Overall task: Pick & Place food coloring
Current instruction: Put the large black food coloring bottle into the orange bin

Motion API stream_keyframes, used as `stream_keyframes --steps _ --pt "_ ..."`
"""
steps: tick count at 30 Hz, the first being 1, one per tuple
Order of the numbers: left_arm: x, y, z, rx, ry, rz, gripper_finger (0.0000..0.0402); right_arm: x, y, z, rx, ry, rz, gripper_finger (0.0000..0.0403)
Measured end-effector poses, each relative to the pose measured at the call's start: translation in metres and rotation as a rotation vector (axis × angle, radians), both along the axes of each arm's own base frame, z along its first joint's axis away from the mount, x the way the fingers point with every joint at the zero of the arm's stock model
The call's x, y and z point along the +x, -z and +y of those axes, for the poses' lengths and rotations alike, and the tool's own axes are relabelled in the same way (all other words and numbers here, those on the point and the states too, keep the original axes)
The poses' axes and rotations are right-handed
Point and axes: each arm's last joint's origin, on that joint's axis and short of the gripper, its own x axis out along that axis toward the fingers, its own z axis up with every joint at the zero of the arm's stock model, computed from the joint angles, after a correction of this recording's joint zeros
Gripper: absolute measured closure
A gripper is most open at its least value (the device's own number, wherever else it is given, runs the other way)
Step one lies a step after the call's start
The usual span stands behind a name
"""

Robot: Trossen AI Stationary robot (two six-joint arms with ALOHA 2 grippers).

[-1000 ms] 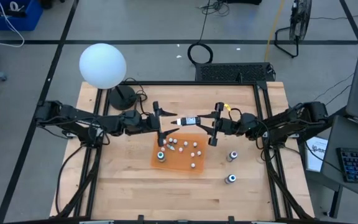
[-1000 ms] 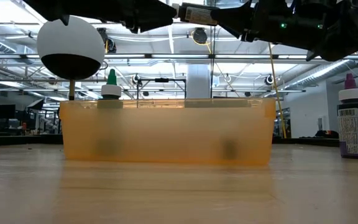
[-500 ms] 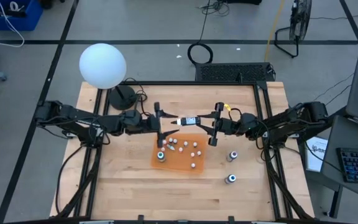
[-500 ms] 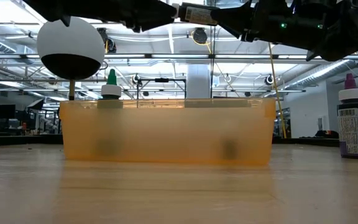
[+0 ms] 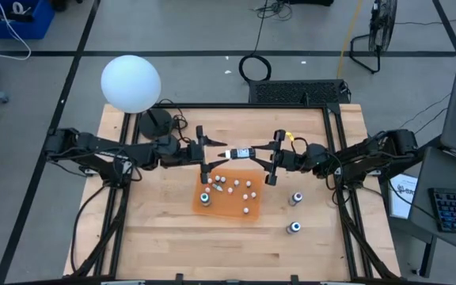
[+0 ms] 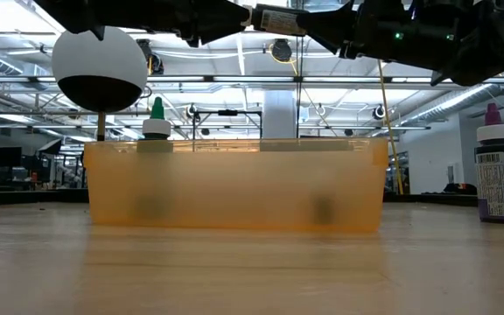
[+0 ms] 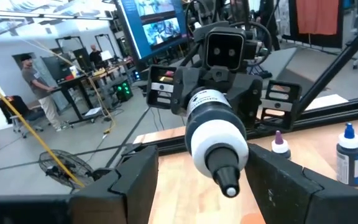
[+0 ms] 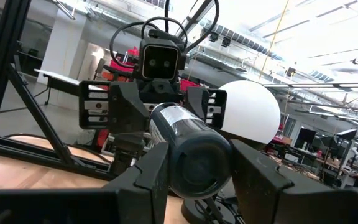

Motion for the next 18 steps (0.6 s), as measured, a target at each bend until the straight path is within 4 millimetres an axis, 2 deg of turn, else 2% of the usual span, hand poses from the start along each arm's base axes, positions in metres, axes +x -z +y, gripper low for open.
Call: stream_keyframes --steps 9,18 --pt "0.007 0.011 0.003 -0.007 0.029 0.033 0.0165 0.000 0.000 0.000 0.000 0.000 0.000 0.0272" --pt "0.007 0.007 0.001 0.034 0.034 -0.008 0.0165 0.000 0.000 0.000 0.000 -0.001 0.001 0.0272"
